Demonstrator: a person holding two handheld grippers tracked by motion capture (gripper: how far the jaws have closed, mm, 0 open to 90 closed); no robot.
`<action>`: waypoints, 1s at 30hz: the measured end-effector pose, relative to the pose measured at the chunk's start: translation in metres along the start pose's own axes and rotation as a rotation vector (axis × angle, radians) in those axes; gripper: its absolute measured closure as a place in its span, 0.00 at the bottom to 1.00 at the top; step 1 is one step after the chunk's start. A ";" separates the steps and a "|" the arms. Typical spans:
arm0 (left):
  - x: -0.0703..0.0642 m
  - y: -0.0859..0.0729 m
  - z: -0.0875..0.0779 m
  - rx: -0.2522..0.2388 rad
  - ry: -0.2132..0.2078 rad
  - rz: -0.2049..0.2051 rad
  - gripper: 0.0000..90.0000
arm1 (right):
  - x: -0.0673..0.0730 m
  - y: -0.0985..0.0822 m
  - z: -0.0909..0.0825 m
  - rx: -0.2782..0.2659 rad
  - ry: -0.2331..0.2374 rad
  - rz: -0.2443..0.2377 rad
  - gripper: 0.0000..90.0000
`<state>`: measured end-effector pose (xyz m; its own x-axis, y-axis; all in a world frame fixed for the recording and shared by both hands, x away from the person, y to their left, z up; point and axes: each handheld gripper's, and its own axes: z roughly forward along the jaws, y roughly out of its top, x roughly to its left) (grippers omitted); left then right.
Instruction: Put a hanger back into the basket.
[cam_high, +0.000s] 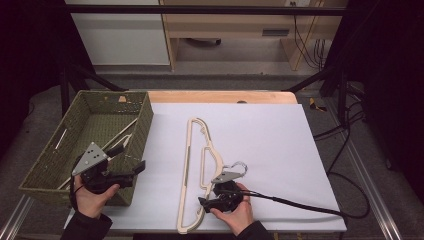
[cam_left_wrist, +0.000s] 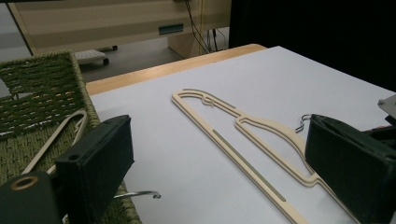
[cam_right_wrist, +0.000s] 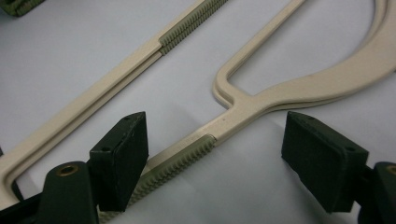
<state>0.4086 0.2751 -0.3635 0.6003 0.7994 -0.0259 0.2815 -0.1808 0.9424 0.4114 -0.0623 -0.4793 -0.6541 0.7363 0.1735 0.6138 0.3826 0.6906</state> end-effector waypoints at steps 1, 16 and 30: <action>0.000 0.000 0.000 0.000 0.001 0.000 0.09 | -0.001 -0.001 0.000 -0.001 -0.009 -0.038 0.28; 0.001 -0.001 -0.002 -0.001 0.004 -0.003 0.09 | -0.004 0.000 -0.012 0.085 -0.097 -0.094 0.62; 0.000 -0.001 -0.001 0.007 0.004 -0.002 0.09 | -0.032 -0.005 -0.032 0.121 -0.188 -0.038 0.82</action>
<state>0.4076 0.2756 -0.3645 0.5970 0.8018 -0.0263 0.2875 -0.1832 0.9401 0.4149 -0.1058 -0.4659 -0.5910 0.8067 0.0069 0.6460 0.4681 0.6030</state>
